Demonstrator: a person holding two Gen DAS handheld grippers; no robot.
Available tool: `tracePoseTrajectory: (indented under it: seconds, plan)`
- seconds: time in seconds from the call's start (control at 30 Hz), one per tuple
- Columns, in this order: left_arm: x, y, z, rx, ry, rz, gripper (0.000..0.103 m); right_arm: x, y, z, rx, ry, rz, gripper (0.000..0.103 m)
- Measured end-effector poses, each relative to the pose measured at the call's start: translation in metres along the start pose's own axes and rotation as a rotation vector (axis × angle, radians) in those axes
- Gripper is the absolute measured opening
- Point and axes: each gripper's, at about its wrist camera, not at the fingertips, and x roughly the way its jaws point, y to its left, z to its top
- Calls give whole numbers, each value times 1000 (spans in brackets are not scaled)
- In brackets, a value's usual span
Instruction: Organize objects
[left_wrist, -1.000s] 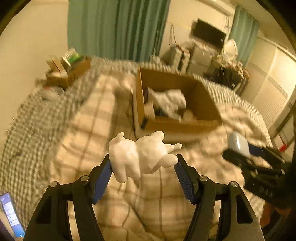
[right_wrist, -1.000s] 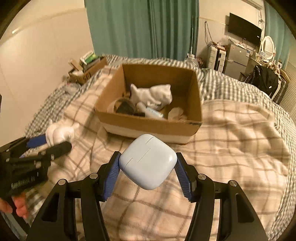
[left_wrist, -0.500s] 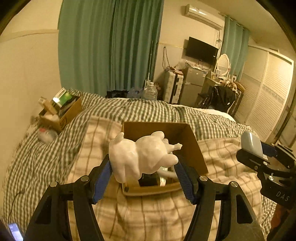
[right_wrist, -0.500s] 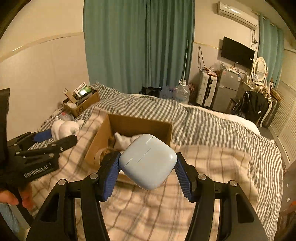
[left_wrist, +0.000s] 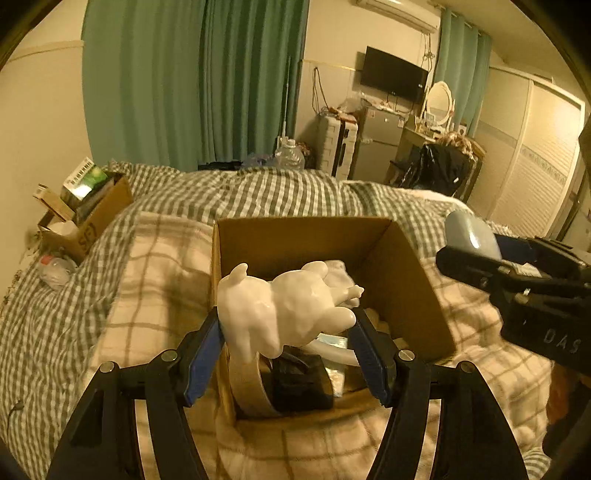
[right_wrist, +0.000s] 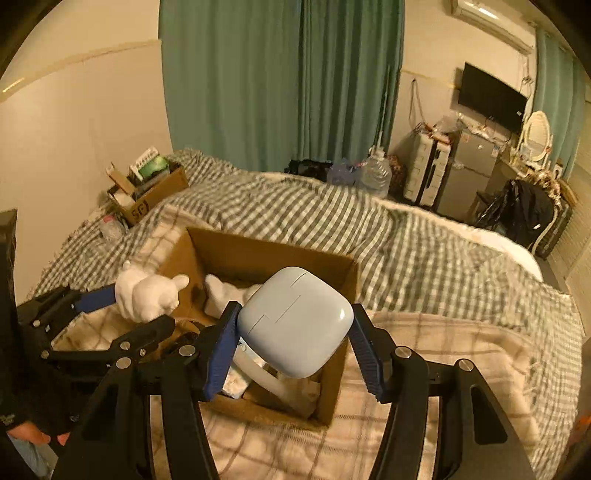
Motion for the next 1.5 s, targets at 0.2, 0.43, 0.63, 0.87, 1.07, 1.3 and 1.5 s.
tracePoseTrajectory:
  seconds: [0.2,0.43,0.63,0.87,1.07,1.3,1.5]
  plan:
    - [26,7,-3,-14,32,-12,68,51,-9,-13,32,45,29,58]
    - [44,7,1,3,33,-35,69,71,-11,-14,61,29,54,58]
    - [41,3,2,-6,40,-52,81,56,-16,-9,100,-37,26,77]
    - [-16,-17,9,38,-41,-36,100,-9,-28,-1,156,-116,-12,81]
    - [-96,-33,18,64,-149,7,103,-93,-28,0,138,-191,-91,86]
    - [-166,-46,15,82,-235,17,103,-183,-14,-17,105,-247,-170,97]
    - [-198,-51,-4,77,-277,63,103,-219,-3,-58,133,-274,-193,103]
